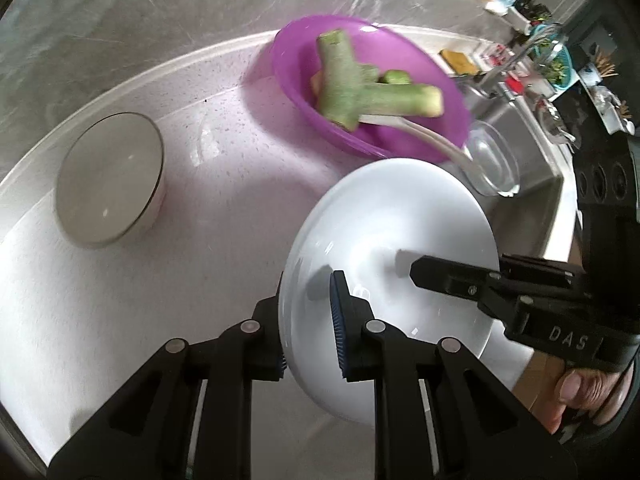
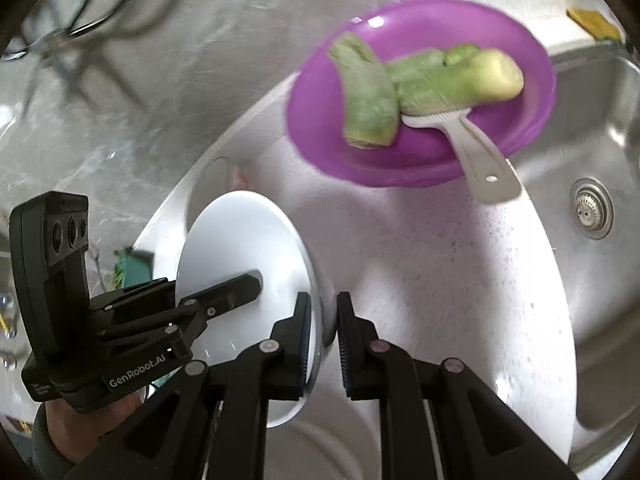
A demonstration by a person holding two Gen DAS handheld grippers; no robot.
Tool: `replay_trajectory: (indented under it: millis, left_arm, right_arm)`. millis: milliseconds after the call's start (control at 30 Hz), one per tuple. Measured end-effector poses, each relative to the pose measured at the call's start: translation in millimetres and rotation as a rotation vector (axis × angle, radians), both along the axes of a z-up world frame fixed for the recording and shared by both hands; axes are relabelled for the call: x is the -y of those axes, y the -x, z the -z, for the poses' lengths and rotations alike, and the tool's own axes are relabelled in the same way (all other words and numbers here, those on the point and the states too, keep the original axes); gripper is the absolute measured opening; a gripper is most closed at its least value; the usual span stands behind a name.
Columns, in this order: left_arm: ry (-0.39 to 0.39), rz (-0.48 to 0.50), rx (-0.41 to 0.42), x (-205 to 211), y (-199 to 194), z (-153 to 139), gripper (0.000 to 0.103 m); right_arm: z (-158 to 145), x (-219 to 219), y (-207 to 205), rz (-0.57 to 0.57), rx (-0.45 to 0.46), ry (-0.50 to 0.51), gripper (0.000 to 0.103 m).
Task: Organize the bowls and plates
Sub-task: 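Carry the second white plate with both grippers onto the first white plate, then lower the white plate onto the stack and open both grippers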
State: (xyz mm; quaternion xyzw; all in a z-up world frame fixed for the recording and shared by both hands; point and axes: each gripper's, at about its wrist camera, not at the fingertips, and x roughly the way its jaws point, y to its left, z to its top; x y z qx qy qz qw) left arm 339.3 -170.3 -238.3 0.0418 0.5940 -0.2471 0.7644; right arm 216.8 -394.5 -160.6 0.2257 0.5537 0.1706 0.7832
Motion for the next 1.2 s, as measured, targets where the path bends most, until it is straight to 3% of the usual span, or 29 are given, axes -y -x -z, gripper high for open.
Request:
replay_trajectory:
  millis: [167,333,600,800,1200]
  left_arm:
    - [0.028,-0.032,0.006,-14.8,61.3,-20.2,0.016]
    - [0.031,-0.077,-0.006,-33.2,127.3,-21.0,0.016]
    - [-0.005,-0.155,-0.06,-51.0,200.4,18.6,0.016]
    - [-0.041,-0.178,-0.048,-52.6,214.0,31.2,0.016]
    - [-0.079,-0.176,-0.054,-37.7,192.9,67.2,0.019]
  right_arm:
    - [-20.4,-10.1,40.5,-0.067,0.003,0.003,0.016]
    - [-20.1,-21.6,72.6,-0.13,-0.028,0.001,0.016]
    - [16.7,-37.6,109.0,-0.216,-0.13,0.032,0.016]
    - [31.8,-47.1,113.4,-0.246,-0.146,0.075,0.016]
    - [46.9,-58.7,109.6,-0.258,-0.133,0.143,0.015]
